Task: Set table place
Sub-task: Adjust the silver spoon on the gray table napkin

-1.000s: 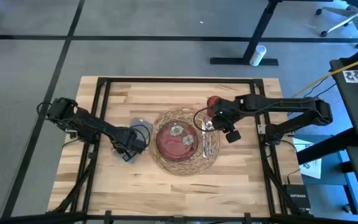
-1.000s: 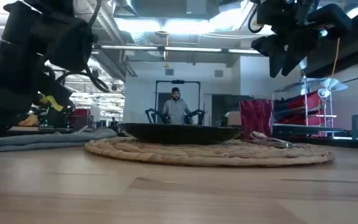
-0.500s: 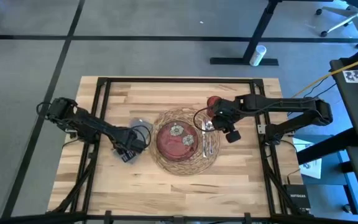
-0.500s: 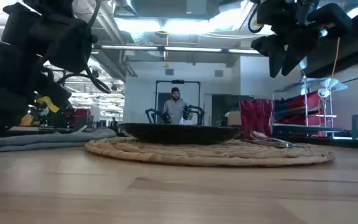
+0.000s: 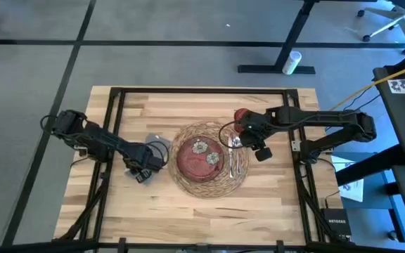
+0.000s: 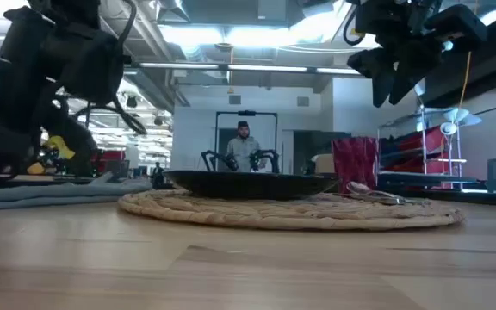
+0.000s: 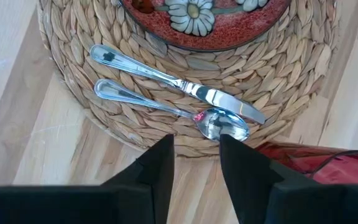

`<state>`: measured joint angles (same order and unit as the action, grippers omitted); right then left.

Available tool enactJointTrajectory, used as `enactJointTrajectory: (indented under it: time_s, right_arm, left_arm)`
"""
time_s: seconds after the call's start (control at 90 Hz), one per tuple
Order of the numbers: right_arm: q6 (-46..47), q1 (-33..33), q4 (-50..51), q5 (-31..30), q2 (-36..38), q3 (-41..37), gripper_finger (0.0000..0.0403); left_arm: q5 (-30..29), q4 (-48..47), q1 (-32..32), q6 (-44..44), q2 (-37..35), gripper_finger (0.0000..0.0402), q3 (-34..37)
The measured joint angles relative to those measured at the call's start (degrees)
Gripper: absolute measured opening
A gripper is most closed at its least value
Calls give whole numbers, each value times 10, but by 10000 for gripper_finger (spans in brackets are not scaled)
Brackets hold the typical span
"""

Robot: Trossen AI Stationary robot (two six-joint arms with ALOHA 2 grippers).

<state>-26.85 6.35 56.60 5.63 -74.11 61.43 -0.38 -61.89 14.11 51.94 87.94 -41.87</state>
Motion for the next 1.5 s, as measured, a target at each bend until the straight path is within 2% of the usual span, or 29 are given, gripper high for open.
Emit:
enactJointTrajectory:
  time_s: [0.3,0.556,0.744,1.033,1.5]
  right_arm:
    - [0,0,0,0,0,0,115]
    - [0,0,0,0,0,0,115]
    - [0,0,0,0,0,0,115]
    - [0,0,0,4,0,0,115]
    - [0,0,0,5,0,0,115]
  left_arm:
    - [-3,-3,0,15,-61,3,-1]
    - [-5,0,0,-2,-87,3,-1]
    - [-5,48,-6,-34,-87,3,1]
    - [-13,27,-50,-49,-87,4,2]
    - [-13,28,-54,-65,-87,4,2]
